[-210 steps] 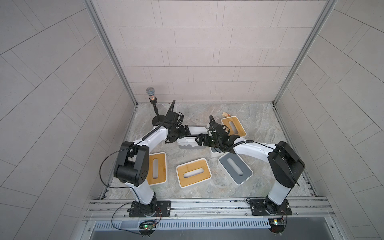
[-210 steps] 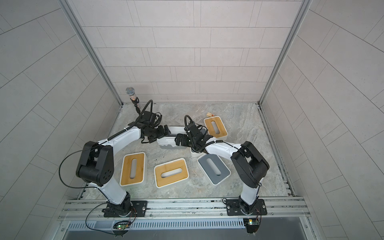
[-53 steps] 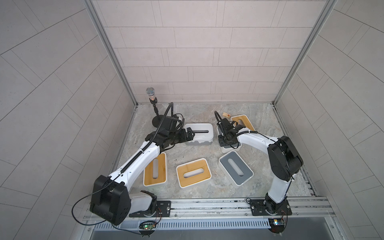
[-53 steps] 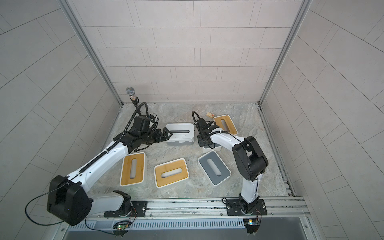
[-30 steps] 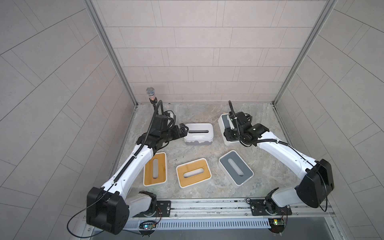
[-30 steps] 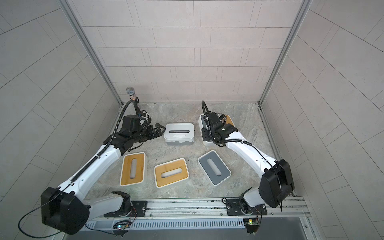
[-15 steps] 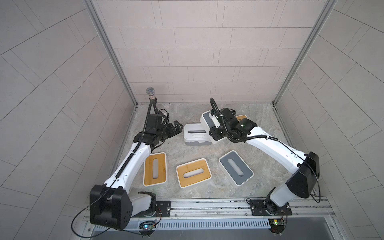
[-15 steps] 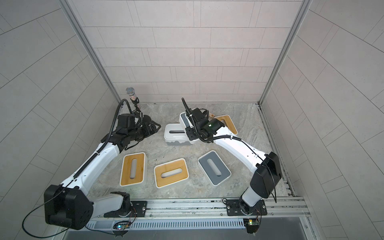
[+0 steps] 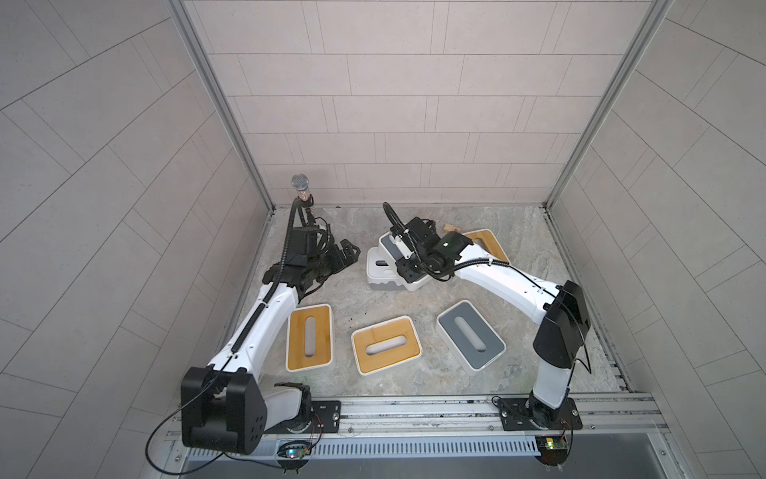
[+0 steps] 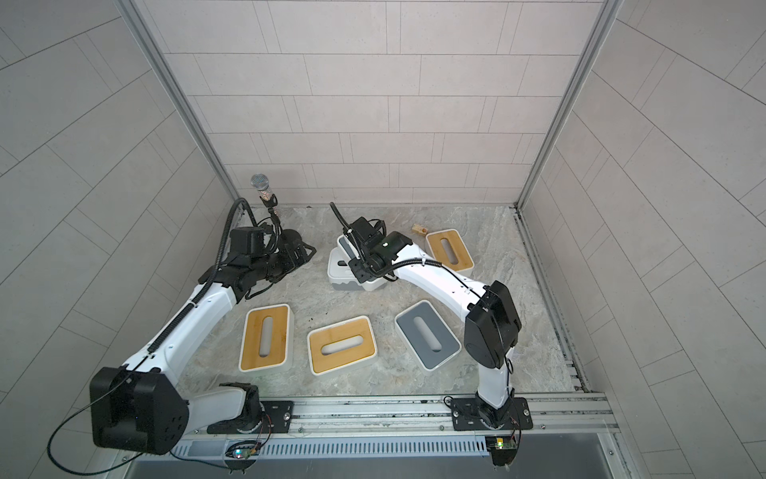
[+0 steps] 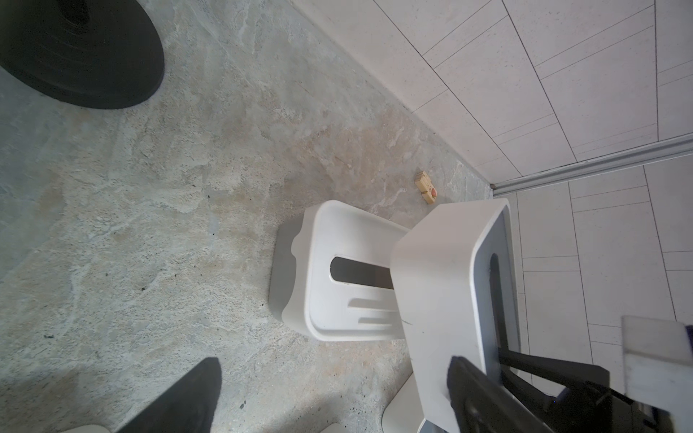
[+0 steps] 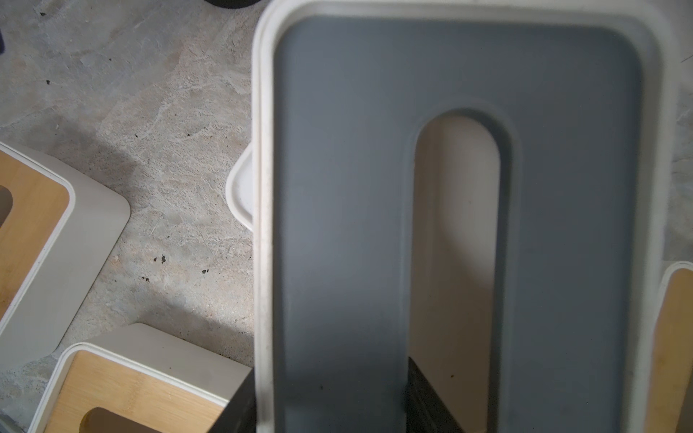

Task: Stack the tissue boxes
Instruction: Place the tissue box at the tissue box.

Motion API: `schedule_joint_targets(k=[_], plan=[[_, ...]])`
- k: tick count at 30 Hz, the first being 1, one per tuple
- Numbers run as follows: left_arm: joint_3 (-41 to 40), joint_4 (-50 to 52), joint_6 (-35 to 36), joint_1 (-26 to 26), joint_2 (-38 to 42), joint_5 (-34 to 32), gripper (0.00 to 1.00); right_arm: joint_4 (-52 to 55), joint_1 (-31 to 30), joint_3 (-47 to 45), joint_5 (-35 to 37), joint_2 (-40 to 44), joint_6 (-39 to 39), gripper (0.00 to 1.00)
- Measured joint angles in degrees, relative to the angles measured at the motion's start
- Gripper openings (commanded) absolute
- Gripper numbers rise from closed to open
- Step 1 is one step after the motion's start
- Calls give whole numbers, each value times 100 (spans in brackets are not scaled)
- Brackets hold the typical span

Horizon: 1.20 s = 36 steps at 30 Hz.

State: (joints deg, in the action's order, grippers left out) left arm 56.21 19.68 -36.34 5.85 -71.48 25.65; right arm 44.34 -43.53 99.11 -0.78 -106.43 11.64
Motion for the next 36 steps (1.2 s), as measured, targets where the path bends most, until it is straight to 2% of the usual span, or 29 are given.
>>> schedule_joint_targets(k=[16, 27, 36], plan=[[-15, -105, -98, -114, -22, 131, 100, 186, -85, 566, 111, -846, -179, 39], [-26, -105, -120, -133, -22, 131, 100, 380, -111, 804, 111, -935, -210, 58], [-26, -107, -118, -133, -22, 129, 100, 431, -111, 1095, 98, -927, -240, 67]])
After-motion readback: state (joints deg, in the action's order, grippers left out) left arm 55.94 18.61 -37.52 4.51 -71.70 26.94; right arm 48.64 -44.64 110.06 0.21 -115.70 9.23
